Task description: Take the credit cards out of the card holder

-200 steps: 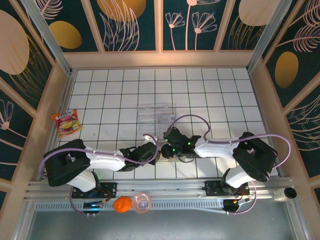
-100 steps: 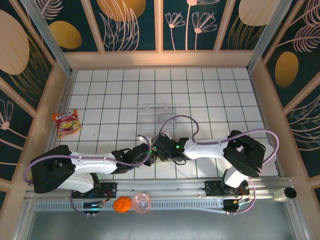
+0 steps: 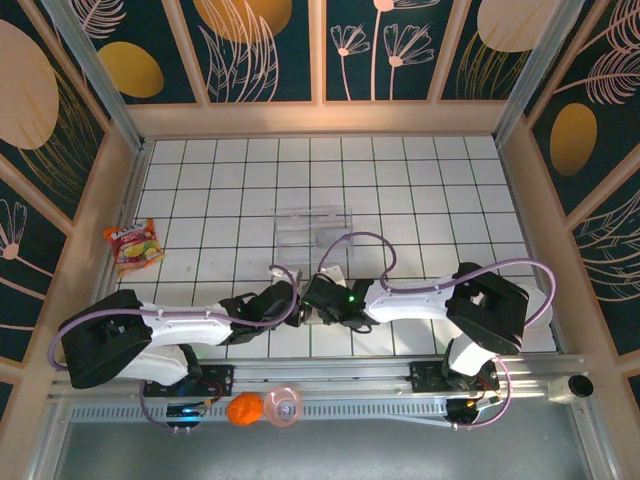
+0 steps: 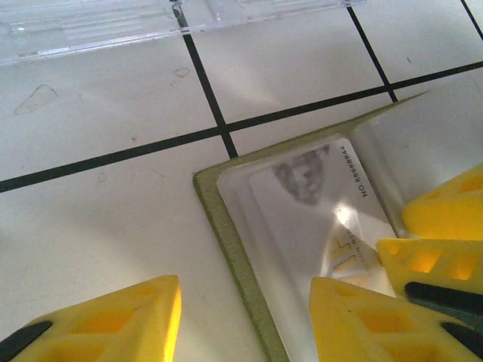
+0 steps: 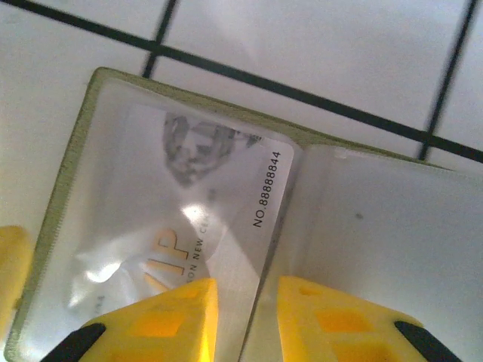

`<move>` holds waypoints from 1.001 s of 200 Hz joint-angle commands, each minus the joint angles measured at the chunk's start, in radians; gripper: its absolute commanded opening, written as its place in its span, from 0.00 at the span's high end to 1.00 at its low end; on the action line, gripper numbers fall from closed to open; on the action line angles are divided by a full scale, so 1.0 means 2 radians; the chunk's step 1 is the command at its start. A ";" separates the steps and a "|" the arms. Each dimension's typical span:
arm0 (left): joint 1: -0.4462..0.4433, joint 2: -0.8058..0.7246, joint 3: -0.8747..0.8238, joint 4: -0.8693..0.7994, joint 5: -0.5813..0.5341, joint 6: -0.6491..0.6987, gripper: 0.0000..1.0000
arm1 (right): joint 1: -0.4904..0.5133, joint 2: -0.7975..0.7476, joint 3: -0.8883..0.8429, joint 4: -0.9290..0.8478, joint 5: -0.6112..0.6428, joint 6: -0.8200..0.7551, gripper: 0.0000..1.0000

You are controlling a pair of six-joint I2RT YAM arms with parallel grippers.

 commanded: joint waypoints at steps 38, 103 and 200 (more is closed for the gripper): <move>0.004 -0.017 0.005 -0.003 0.012 0.009 0.51 | 0.001 -0.051 -0.013 -0.070 0.062 0.019 0.71; 0.004 0.038 0.060 0.014 0.038 0.045 0.63 | -0.059 -0.146 -0.086 0.067 -0.117 -0.010 0.69; 0.005 0.120 0.106 0.011 -0.003 0.067 0.73 | -0.156 -0.159 -0.145 0.172 -0.285 0.015 0.73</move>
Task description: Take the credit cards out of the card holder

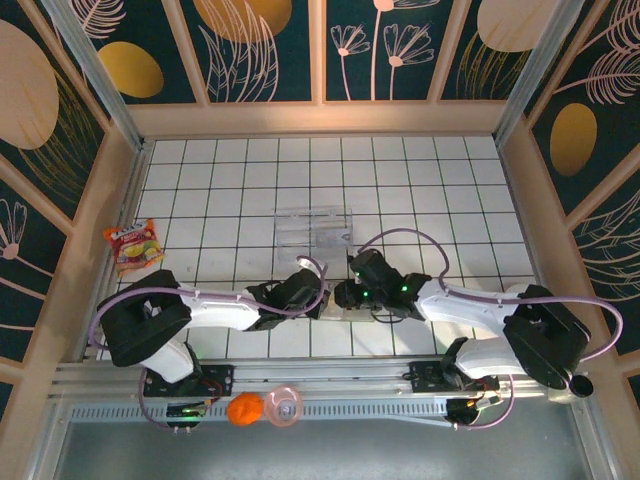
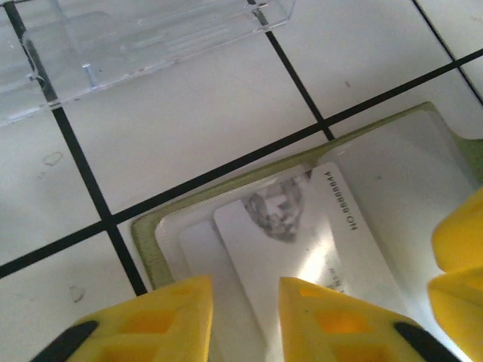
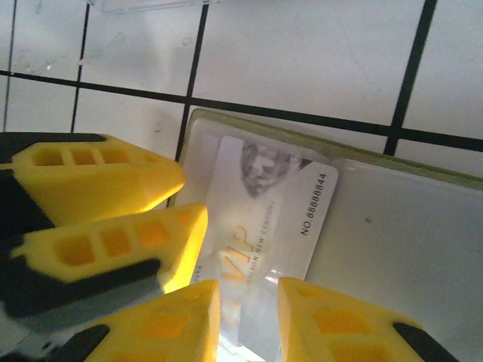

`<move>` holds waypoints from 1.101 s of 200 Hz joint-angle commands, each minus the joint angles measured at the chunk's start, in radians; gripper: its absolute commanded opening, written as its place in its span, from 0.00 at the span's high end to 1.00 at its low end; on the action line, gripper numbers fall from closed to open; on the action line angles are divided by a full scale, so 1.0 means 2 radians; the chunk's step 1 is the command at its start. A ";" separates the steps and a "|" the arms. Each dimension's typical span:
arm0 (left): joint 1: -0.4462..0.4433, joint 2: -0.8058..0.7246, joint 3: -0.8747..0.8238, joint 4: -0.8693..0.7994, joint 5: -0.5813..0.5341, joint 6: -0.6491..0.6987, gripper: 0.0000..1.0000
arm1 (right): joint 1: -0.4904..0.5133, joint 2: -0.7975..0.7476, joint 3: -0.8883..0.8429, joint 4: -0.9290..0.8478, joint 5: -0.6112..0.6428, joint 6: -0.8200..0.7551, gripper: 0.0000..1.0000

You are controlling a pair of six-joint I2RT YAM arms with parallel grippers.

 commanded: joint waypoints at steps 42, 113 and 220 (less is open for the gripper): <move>0.016 -0.001 0.001 0.009 -0.016 0.006 0.73 | -0.017 0.023 -0.014 0.046 -0.052 0.017 0.76; 0.025 0.026 0.003 0.023 0.012 0.008 0.74 | -0.030 0.021 -0.036 0.044 -0.049 0.029 0.77; 0.024 0.026 -0.053 0.050 0.054 -0.041 0.81 | -0.040 0.051 -0.048 0.088 -0.078 0.029 0.76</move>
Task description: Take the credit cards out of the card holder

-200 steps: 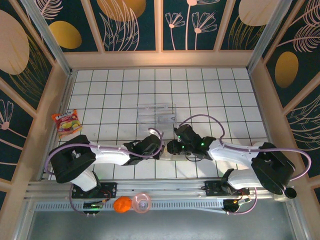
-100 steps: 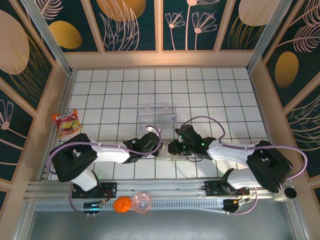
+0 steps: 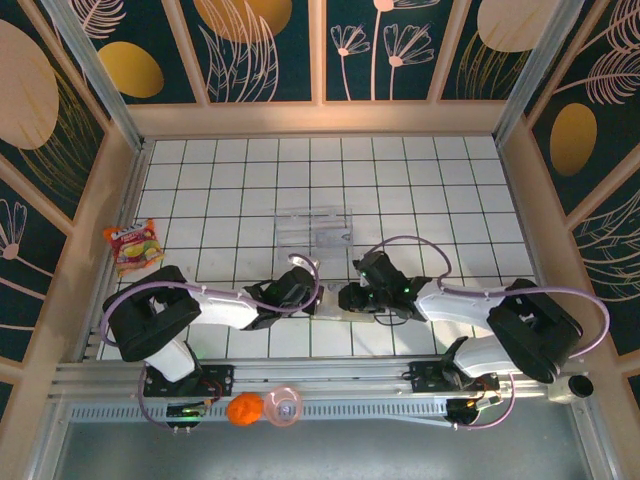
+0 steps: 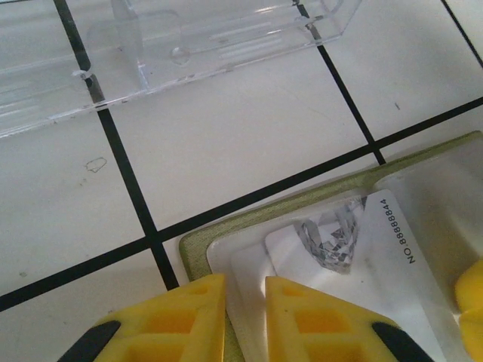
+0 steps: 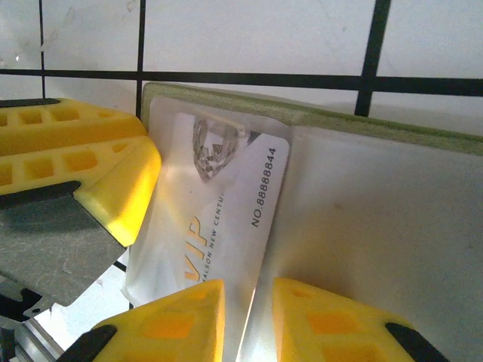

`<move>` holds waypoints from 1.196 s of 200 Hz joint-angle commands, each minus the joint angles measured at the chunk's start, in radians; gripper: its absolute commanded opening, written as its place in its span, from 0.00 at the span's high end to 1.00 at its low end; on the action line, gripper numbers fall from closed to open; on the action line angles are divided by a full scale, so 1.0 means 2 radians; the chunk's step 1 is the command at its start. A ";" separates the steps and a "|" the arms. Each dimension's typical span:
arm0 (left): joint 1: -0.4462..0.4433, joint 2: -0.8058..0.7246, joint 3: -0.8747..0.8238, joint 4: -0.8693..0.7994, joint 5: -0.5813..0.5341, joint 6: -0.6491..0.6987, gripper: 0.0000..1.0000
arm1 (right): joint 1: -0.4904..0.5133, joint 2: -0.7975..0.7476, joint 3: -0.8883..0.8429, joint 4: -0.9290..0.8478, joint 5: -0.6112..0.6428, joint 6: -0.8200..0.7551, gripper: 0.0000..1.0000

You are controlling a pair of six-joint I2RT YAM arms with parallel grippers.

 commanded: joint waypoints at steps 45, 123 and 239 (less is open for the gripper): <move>-0.007 0.011 -0.022 -0.018 0.046 -0.023 0.83 | -0.007 0.035 -0.012 0.044 -0.026 0.013 0.82; -0.007 -0.008 -0.037 -0.014 0.040 -0.037 0.69 | -0.018 -0.045 -0.034 0.002 0.003 0.021 1.00; 0.000 -0.091 -0.044 -0.040 0.010 -0.029 0.59 | -0.020 -0.174 0.009 -0.195 0.112 -0.005 1.00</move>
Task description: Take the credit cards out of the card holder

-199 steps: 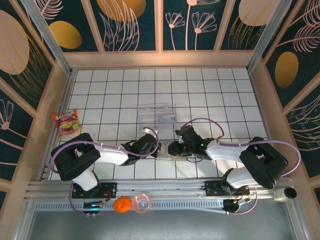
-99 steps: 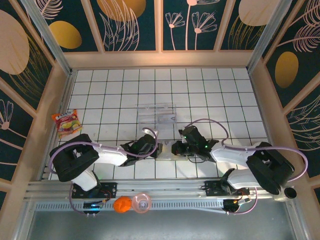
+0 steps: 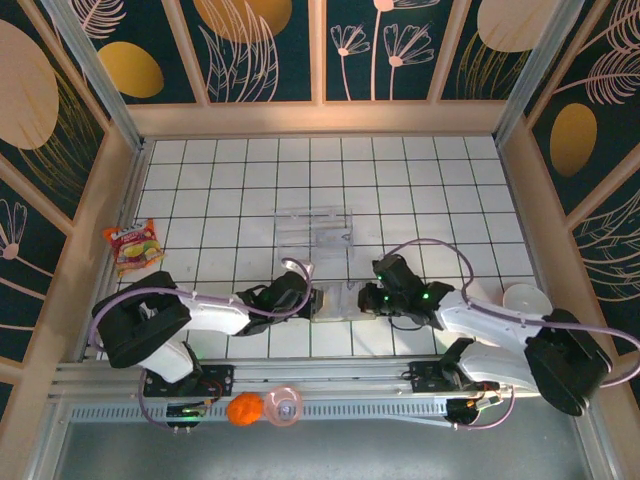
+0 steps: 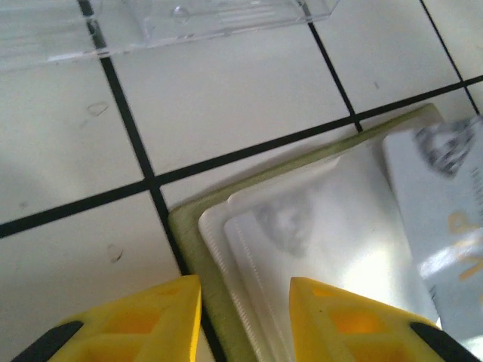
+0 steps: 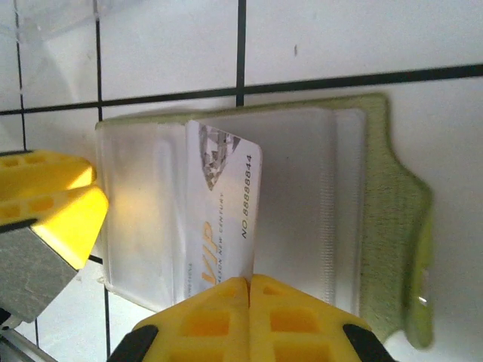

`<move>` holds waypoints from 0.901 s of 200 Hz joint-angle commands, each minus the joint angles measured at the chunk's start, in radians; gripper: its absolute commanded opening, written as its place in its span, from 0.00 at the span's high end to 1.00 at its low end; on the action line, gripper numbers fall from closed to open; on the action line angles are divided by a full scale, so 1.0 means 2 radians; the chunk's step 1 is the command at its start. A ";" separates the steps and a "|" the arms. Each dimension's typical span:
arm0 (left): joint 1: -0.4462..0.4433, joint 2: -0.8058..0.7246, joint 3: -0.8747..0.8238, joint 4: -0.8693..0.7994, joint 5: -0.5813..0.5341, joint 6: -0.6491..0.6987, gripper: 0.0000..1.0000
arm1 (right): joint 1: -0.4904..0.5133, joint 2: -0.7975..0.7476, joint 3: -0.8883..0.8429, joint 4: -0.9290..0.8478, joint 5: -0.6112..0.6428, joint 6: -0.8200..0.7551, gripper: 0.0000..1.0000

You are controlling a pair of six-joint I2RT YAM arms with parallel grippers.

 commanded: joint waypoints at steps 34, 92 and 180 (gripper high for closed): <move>0.024 -0.124 -0.009 -0.005 0.056 0.036 0.43 | -0.004 -0.080 0.034 -0.014 0.012 -0.068 1.00; 0.096 -0.188 -0.108 0.270 0.232 -0.043 0.34 | -0.005 -0.116 0.020 0.138 -0.119 -0.085 1.00; 0.102 -0.179 -0.129 0.391 0.298 -0.085 0.57 | 0.006 -0.070 0.021 0.242 -0.186 -0.066 1.00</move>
